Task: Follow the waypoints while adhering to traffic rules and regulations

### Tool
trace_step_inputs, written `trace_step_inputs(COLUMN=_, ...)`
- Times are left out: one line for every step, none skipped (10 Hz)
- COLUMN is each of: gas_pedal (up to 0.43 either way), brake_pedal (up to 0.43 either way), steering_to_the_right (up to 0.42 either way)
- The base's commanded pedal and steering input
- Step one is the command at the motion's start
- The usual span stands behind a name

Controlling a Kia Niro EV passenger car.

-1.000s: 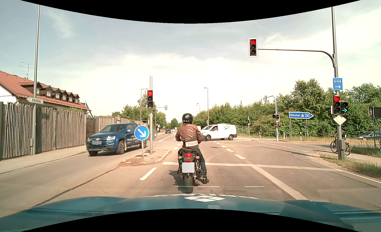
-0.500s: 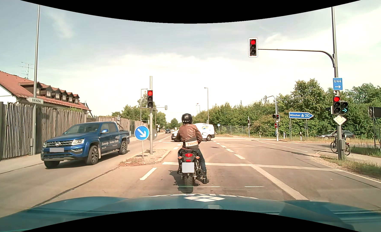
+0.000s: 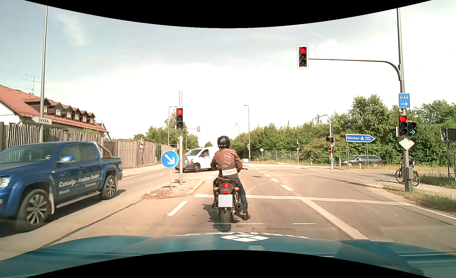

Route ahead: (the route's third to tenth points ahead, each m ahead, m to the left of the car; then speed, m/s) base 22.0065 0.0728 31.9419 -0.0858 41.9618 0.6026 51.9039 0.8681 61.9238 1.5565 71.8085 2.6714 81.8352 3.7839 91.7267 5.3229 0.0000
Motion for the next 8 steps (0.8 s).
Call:
trace_step_inputs(gas_pedal=0.000, brake_pedal=0.323, steering_to_the_right=-0.009)
trace_step_inputs(gas_pedal=0.000, brake_pedal=0.323, steering_to_the_right=-0.009)
trace_step_inputs(gas_pedal=0.000, brake_pedal=0.323, steering_to_the_right=-0.009)
trace_step_inputs(gas_pedal=0.000, brake_pedal=0.323, steering_to_the_right=-0.009)
trace_step_inputs(gas_pedal=0.000, brake_pedal=0.323, steering_to_the_right=-0.009)
trace_step_inputs(gas_pedal=0.000, brake_pedal=0.323, steering_to_the_right=-0.009)
trace_step_inputs(gas_pedal=0.000, brake_pedal=0.323, steering_to_the_right=-0.009)
trace_step_inputs(gas_pedal=0.000, brake_pedal=0.323, steering_to_the_right=-0.009)
